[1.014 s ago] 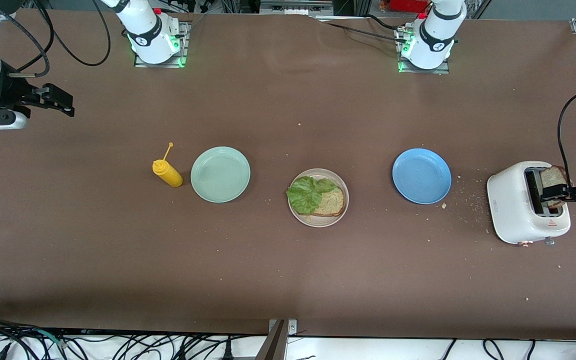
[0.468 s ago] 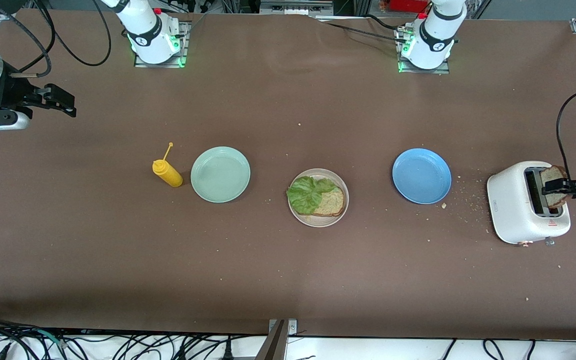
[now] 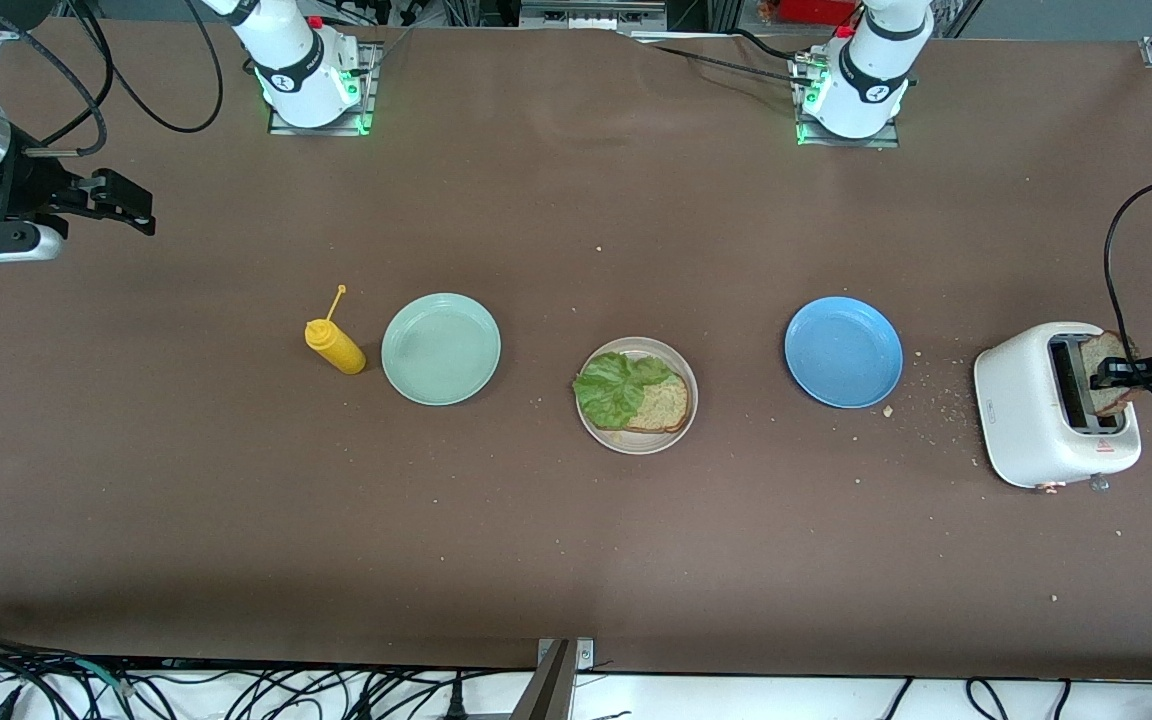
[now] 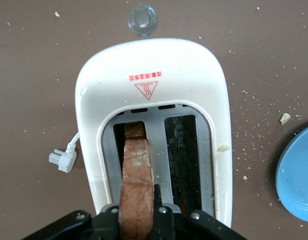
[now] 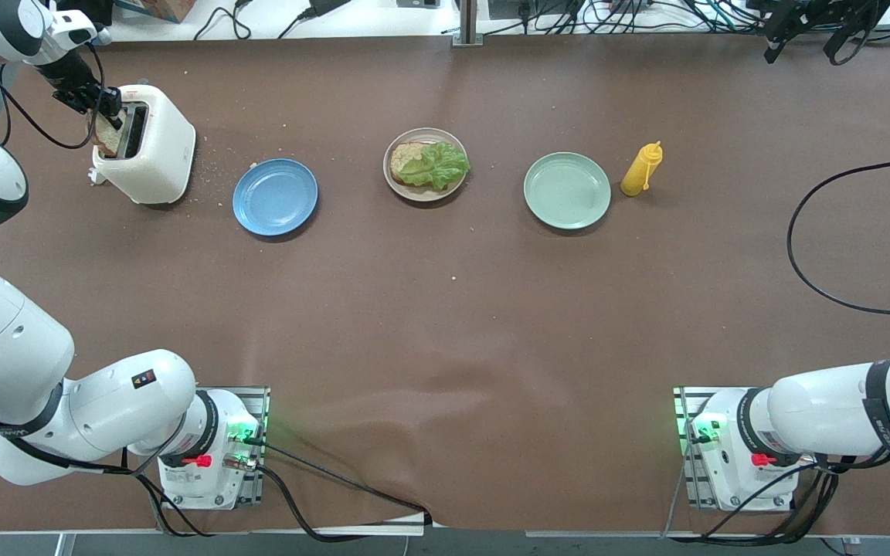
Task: Make sandwich in beige plate with both arms
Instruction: 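Lower the left gripper onto the toaster and grasp the bread slice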
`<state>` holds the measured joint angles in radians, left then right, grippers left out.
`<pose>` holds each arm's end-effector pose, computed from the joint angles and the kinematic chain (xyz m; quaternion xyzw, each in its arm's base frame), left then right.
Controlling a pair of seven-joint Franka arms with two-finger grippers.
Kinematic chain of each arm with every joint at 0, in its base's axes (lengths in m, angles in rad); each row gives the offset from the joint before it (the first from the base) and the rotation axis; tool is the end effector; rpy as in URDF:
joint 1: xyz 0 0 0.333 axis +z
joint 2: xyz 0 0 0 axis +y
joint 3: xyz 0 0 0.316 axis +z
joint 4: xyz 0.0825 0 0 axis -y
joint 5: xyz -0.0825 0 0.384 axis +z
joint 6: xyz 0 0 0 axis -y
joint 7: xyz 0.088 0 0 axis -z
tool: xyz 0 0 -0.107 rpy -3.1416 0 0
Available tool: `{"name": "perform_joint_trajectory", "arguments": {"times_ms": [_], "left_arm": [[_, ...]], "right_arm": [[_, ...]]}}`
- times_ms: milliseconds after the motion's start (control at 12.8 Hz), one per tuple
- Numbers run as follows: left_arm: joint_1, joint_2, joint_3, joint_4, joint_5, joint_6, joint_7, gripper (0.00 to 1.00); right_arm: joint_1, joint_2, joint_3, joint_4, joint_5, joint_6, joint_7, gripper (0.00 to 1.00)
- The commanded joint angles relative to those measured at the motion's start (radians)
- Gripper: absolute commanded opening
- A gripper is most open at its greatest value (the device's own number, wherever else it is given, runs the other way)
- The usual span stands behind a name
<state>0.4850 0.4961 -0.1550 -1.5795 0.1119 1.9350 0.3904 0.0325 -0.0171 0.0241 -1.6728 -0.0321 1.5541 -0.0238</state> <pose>0.6281 0.2371 0.3430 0.9966 -0.0468 -0.0673 0.0109 0.5427 0.0274 0.5847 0.9977 0.0407 -0.0505 0.0171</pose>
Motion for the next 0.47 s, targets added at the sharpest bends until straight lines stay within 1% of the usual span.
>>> {"name": "perform_joint_trajectory", "arguments": {"times_ms": [0, 234, 390], "left_arm": [[0.009, -0.016, -0.009, 0.013, -0.017, -0.017, 0.004, 0.00], [0.007, -0.054, -0.012, 0.038, -0.015, -0.065, 0.005, 0.00], [0.001, -0.080, -0.018, 0.079, -0.023, -0.135, 0.005, 0.00]], "right_arm": [[0.003, 0.006, -0.003, 0.005, 0.012, 0.001, -0.002, 1.00], [0.004, 0.006, -0.001, 0.005, 0.014, 0.003, -0.002, 1.00], [0.004, 0.006, 0.000, 0.005, 0.015, 0.004, -0.002, 1.00]]}}
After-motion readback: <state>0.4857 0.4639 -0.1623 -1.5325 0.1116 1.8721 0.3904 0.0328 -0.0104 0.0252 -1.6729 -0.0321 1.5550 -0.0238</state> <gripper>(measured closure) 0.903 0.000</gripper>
